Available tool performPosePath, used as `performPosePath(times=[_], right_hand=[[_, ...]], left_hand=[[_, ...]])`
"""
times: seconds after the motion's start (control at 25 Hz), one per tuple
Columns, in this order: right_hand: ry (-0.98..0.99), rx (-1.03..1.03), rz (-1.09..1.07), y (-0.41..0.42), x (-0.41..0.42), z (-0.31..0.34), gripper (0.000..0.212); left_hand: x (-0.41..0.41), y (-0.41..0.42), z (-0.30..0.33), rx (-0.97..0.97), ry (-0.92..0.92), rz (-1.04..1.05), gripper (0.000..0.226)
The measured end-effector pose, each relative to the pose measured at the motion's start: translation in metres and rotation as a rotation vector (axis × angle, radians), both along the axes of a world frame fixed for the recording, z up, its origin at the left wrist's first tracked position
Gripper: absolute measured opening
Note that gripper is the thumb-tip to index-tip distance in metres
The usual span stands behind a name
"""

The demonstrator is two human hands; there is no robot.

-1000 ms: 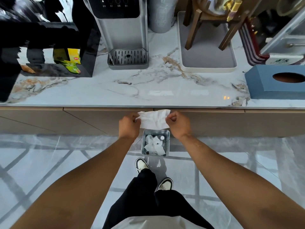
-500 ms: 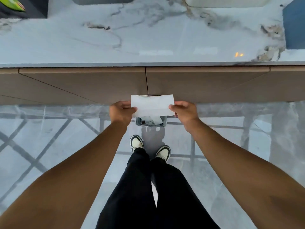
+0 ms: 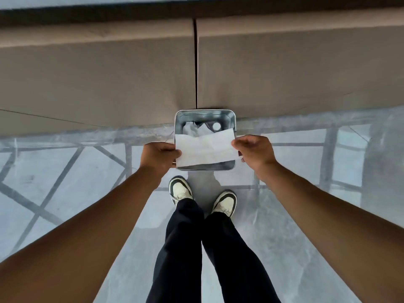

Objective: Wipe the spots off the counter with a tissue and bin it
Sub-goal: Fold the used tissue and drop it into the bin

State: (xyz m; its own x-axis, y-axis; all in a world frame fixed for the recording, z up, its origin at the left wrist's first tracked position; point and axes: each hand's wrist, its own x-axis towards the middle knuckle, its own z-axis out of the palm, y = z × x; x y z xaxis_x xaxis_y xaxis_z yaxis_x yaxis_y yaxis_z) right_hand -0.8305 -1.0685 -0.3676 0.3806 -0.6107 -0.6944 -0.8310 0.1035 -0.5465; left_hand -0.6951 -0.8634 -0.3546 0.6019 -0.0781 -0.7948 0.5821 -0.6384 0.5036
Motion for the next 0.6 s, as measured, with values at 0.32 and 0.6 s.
performPosePath(times=[0.32, 0.6], right_hand=[[0.141, -0.304, 0.281, 0.004, 0.009, -0.059, 0.024], [0.224, -0.311, 0.35, 0.016, -0.002, -0.058, 0.025]], left_hand=[[0.009, -0.023, -0.061, 0.18, -0.126, -0.375, 0.009], [0.003, -0.023, -0.061, 0.244, -0.116, -0.588, 0.01]])
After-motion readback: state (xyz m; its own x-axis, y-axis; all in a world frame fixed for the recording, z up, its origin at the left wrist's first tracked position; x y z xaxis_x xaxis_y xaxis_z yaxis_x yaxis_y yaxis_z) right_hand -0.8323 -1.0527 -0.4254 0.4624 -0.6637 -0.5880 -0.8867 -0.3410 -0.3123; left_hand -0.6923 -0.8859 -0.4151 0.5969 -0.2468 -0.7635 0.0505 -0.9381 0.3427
